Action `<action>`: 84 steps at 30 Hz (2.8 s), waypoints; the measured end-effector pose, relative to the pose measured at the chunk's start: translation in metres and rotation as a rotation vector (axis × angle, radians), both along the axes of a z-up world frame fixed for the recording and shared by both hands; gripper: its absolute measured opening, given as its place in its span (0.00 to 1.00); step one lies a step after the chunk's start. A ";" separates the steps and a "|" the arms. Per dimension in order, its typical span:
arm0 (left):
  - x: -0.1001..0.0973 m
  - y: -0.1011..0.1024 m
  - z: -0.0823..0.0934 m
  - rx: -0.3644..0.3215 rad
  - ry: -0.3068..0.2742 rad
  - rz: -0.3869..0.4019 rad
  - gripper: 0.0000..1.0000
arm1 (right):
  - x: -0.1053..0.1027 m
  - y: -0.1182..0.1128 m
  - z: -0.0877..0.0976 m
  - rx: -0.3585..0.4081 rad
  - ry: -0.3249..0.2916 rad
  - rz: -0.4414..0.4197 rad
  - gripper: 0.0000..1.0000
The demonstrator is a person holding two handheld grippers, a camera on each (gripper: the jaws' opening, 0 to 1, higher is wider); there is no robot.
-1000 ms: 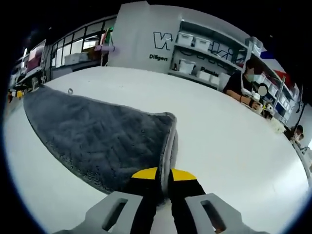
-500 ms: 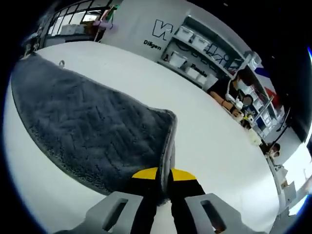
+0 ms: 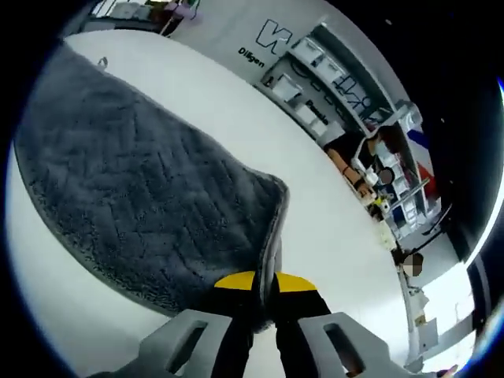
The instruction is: Fold the towel on the table until its edges align and the towel forms a compact rectangular stack.
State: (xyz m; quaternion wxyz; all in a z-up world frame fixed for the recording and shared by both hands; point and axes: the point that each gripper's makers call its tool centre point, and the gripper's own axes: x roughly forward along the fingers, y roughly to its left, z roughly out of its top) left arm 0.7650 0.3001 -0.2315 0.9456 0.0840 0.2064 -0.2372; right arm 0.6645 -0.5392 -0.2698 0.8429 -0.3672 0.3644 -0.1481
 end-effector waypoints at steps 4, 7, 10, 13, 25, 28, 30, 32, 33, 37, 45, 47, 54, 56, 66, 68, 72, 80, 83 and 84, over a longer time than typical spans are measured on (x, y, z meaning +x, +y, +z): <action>0.000 0.000 0.000 0.004 0.000 0.000 0.88 | 0.001 0.004 0.009 -0.140 0.046 0.012 0.03; -0.001 -0.001 -0.001 0.002 0.001 0.000 0.87 | 0.002 0.013 0.021 -0.242 0.060 0.028 0.03; 0.000 -0.001 -0.001 0.000 0.004 -0.001 0.87 | 0.005 0.031 0.032 -0.295 0.039 0.063 0.03; -0.001 -0.001 -0.001 0.001 0.004 -0.001 0.87 | 0.010 0.050 0.039 -0.329 0.032 0.107 0.03; -0.002 -0.001 -0.005 0.008 0.016 0.002 0.87 | 0.025 0.121 0.030 -0.269 0.047 0.271 0.03; -0.002 -0.002 -0.006 0.009 0.017 0.002 0.87 | 0.028 0.131 0.025 -0.213 0.046 0.302 0.03; -0.002 -0.002 -0.006 0.009 0.018 0.002 0.87 | 0.029 0.137 0.019 -0.147 0.038 0.322 0.03; -0.002 -0.001 -0.007 0.011 0.022 0.003 0.87 | 0.030 0.139 0.017 -0.112 0.024 0.329 0.03; -0.002 -0.001 -0.007 0.013 0.024 0.003 0.87 | 0.030 0.138 0.017 -0.107 0.019 0.328 0.03; -0.002 -0.002 -0.009 0.019 0.028 0.000 0.87 | 0.030 0.134 0.020 -0.085 -0.009 0.316 0.04; -0.002 -0.001 -0.009 0.024 0.031 -0.001 0.87 | 0.035 0.137 0.033 -0.097 -0.080 0.333 0.14; -0.002 -0.001 -0.009 0.023 0.031 -0.001 0.87 | 0.035 0.134 0.038 -0.101 -0.101 0.319 0.22; -0.002 -0.002 -0.010 0.025 0.032 -0.003 0.87 | 0.032 0.121 0.025 0.105 -0.154 0.237 0.27; -0.003 -0.002 -0.010 0.027 0.033 -0.004 0.87 | 0.033 0.123 0.024 0.164 -0.173 0.242 0.24; -0.004 -0.003 -0.012 0.035 0.041 -0.008 0.88 | 0.035 0.129 0.023 0.410 -0.267 0.247 0.05; -0.004 -0.002 -0.011 0.038 0.039 -0.006 0.89 | 0.034 0.130 0.025 0.443 -0.281 0.246 0.04; -0.004 -0.002 -0.010 0.037 0.038 -0.008 0.89 | 0.032 0.135 0.034 0.492 -0.315 0.253 0.03; -0.006 -0.004 -0.012 0.042 0.047 -0.018 0.90 | 0.029 0.160 0.038 0.553 -0.306 0.294 0.03; -0.007 -0.006 -0.012 0.050 0.046 -0.029 0.90 | 0.029 0.172 0.037 0.580 -0.293 0.318 0.03; -0.007 -0.007 -0.012 0.051 0.045 -0.031 0.91 | 0.029 0.175 0.037 0.584 -0.289 0.326 0.03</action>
